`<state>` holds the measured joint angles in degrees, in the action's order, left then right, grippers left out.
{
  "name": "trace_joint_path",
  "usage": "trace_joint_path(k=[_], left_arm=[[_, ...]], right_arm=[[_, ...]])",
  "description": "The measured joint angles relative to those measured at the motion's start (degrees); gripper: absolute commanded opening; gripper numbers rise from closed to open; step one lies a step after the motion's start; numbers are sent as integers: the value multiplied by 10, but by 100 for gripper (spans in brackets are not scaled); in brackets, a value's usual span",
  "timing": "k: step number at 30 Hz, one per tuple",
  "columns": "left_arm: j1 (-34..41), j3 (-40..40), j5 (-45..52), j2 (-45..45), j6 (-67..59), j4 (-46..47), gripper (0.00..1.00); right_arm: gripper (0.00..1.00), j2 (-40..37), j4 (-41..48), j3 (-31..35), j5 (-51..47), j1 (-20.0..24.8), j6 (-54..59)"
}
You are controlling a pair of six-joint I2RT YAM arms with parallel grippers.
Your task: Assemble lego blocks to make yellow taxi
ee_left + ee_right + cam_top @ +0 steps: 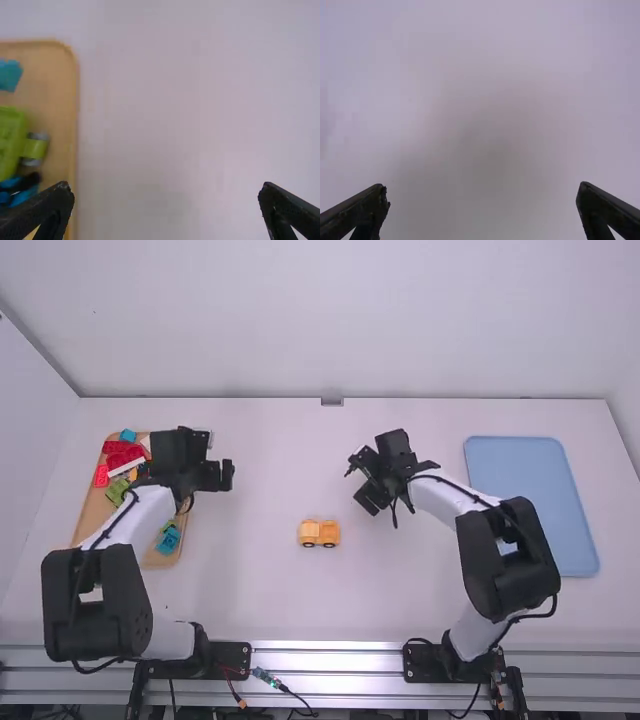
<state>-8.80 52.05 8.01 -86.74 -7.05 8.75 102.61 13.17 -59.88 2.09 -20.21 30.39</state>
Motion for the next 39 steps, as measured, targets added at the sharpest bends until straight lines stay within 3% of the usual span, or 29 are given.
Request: trace_joint_path(k=[8,9,10,15,16,19,20,27,30,34,35,39], left_arm=[[-46,166,-67,-69,15,164,99],[-60,182,-61,-81,12,181,95],[-80,202,-53,-100,7,201,86],[-140,249,-49,-168,-7,233,82],[-146,253,-48,-176,-8,238,82],[-162,267,-46,-207,-13,262,99],[-162,268,-45,-210,-13,264,98],[-158,268,-34,-213,-13,266,71],[-158,268,-25,-213,-13,265,70],[-158,268,-5,-213,-13,256,59],[-158,268,1,-213,-13,252,51],[-158,268,10,-213,-16,256,46]], right_arm=[[99,0,54,-40,-21,18,-19],[99,0,54,-40,-21,20,-19],[99,0,54,-40,-21,22,-19],[99,0,50,-40,-21,25,-19],[99,0,49,-40,-21,25,-19],[99,0,43,-40,-21,25,-17],[99,0,39,-40,-21,25,-17],[99,0,35,-40,-21,25,-17],[99,0,35,-40,-21,25,-17],[99,0,35,-40,-22,25,-17],[99,0,35,-40,-21,25,-17],[99,0,35,-40,-22,25,-16]])
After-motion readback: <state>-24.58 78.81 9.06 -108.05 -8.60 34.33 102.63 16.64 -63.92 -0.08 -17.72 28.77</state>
